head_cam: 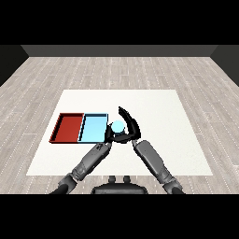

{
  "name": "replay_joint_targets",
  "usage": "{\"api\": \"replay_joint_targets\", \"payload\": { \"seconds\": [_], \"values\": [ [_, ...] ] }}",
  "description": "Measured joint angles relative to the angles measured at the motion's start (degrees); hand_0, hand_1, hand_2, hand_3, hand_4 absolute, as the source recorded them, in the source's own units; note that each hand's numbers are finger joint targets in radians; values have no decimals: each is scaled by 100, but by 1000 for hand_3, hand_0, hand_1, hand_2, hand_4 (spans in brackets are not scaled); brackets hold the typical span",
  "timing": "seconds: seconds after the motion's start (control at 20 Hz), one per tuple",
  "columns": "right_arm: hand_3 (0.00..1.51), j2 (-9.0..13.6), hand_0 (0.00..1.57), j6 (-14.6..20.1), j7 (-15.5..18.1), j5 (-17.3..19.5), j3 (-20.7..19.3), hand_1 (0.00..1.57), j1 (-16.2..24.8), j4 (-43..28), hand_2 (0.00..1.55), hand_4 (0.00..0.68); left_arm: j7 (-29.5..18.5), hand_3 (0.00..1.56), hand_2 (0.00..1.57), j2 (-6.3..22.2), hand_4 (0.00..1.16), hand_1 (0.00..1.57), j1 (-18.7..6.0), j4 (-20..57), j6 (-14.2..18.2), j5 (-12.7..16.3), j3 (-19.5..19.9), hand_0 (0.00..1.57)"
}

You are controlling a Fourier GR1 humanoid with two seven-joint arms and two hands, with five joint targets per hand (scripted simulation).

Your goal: Pick the blue can and put it in the blue box

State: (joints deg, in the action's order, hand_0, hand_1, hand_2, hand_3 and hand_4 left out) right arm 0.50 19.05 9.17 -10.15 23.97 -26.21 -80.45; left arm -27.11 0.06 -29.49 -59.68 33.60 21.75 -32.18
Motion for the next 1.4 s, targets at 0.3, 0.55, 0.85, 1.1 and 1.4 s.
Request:
{"api": "replay_joint_targets", "payload": {
  "seconds": [0.3,0.55,0.85,1.1,1.4],
  "values": [
    [0,172,0,-515,39,-298,-414,0,401,-584,0,0,-99,1474,1571,35,1135,1571,-33,168,47,-146,228,1571],
    [0,509,0,-878,36,-465,-700,0,874,-1217,0,0,68,1468,1568,395,1138,1571,81,22,31,-374,507,1571],
    [0,913,0,-1114,216,-733,-1229,0,1553,-1965,0,0,371,1479,1545,940,1131,1534,-200,392,-6,-457,1052,1534],
    [0,950,0,-1194,366,-845,-1493,0,1753,-2006,0,0,693,1463,1543,1402,1088,1556,-486,1253,-174,-508,1447,1556],
    [0,895,0,-1345,454,-1040,-1757,0,1656,-1712,0,0,839,1486,1560,1570,1049,1571,-978,2781,-537,-689,1697,1571]
  ]
}}
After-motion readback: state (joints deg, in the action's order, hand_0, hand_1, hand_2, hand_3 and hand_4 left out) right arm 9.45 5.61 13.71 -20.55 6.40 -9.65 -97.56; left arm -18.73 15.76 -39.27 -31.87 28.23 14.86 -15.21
